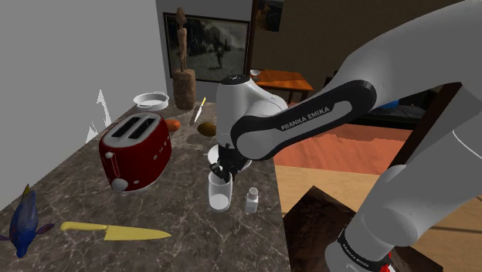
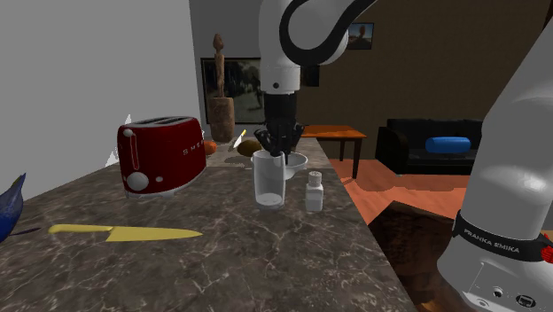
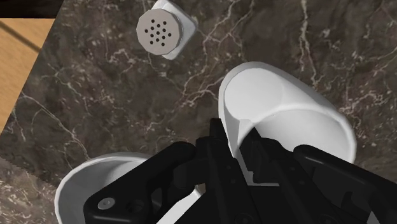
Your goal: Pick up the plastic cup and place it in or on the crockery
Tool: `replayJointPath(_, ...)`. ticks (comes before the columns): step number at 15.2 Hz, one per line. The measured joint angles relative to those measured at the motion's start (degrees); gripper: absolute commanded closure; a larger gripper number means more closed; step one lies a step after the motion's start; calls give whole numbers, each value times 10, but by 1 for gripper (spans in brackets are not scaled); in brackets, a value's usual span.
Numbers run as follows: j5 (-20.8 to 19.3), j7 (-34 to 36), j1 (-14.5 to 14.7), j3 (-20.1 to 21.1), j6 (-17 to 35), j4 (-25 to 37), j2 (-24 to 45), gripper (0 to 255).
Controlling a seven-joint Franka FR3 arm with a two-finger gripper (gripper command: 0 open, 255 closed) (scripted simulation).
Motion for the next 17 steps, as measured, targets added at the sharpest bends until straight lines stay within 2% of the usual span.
replayJointPath(17, 16, -24, 6, -23, -137, 82, -59, 255)
